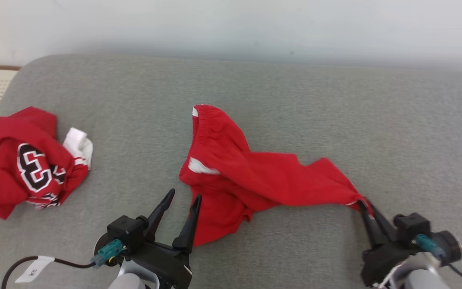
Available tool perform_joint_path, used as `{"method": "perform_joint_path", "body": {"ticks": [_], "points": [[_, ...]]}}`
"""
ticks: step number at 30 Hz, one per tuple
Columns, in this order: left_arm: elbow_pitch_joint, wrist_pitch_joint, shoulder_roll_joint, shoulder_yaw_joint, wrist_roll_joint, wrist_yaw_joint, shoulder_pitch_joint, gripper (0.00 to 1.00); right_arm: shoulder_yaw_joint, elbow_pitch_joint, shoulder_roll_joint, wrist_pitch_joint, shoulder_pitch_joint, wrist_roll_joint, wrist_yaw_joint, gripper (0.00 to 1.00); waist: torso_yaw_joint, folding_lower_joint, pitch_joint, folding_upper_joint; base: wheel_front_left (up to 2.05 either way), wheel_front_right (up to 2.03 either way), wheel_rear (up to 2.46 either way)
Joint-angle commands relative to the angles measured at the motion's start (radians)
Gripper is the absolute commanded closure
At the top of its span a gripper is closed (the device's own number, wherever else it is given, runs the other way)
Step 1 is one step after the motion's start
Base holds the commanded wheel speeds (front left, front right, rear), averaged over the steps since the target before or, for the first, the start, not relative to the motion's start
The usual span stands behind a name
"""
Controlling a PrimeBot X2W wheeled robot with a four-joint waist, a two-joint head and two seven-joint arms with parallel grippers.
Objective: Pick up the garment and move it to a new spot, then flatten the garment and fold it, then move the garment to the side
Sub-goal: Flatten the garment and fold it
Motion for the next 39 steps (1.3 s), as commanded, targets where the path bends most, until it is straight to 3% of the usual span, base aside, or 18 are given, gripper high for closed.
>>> {"method": "perform_joint_path", "body": {"ticks": [1, 5, 6, 7, 8, 12, 13, 14, 15, 27, 39], "points": [[0.008, -0.004, 0.001, 0.007, 0.006, -0.001, -0.004, 0.0, -0.005, -0.006, -0.014, 0.0, 0.02, 0.014, -0.001, 1.0, -0.034, 0.0, 0.001, 0.0, 0.0, 0.0, 0.0], [0.023, -0.004, 0.001, 0.013, 0.007, -0.004, -0.017, 0.0, -0.008, -0.004, -0.056, 0.0, 0.007, 0.018, -0.001, 0.99, -0.065, 0.0, 0.011, 0.0, 0.0, 0.0, 0.0], [0.026, -0.004, 0.001, 0.012, 0.005, -0.005, -0.022, 0.0, -0.006, 0.001, -0.063, 0.0, 0.006, 0.019, -0.001, 0.92, -0.07, 0.0, 0.013, 0.0, 0.0, 0.0, 0.0], [0.028, -0.004, 0.001, 0.01, 0.006, -0.007, -0.026, 0.0, -0.005, 0.007, -0.068, 0.0, 0.005, 0.019, -0.001, 0.93, -0.075, 0.0, 0.016, 0.0, 0.0, 0.0, 0.0], [0.03, -0.004, 0.001, 0.007, 0.004, -0.007, -0.029, 0.0, -0.004, 0.014, -0.073, 0.0, 0.006, 0.02, -0.001, 1.0, -0.079, 0.0, 0.017, 0.0, 0.0, 0.0, 0.0], [0.037, -0.004, 0.001, -0.002, 0.009, -0.007, -0.038, 0.0, -0.012, 0.037, -0.086, 0.0, 0.008, 0.027, -0.001, 1.0, -0.1, 0.0, 0.022, 0.0, 0.0, 0.0, 0.0], [0.037, -0.004, 0.001, -0.007, 0.012, -0.009, -0.045, 0.0, -0.018, 0.042, -0.086, 0.0, 0.007, 0.027, -0.001, 0.96, -0.105, 0.0, 0.024, 0.0, 0.0, 0.0, 0.0], [0.037, -0.004, 0.001, -0.013, 0.016, -0.01, -0.052, 0.0, -0.026, 0.047, -0.084, 0.0, 0.005, 0.027, -0.001, 0.58, -0.111, 0.0, 0.026, 0.0, 0.0, 0.0, 0.0], [0.036, -0.004, 0.001, -0.021, 0.018, -0.012, -0.056, 0.0, -0.032, 0.053, -0.081, 0.0, 0.004, 0.03, -0.001, 0.0, -0.115, 0.0, 0.026, 0.0, 0.0, 0.0, 0.0], [0.075, -0.004, 0.001, -0.145, 0.018, -0.016, -0.131, 0.0, -0.07, -0.01, -0.068, 0.0, 0.056, 0.035, -0.001, 0.0, -0.182, 0.0, 0.011, 0.0, 0.0, 0.0, 0.0], [0.209, -0.004, 0.001, -0.145, 0.066, -0.008, -0.222, 0.0, -0.067, -0.036, 0.002, 0.0, 0.087, 0.023, -0.001, 0.0, -0.252, 0.0, 0.029, 0.0, 0.0, 0.0, 0.0]]}}
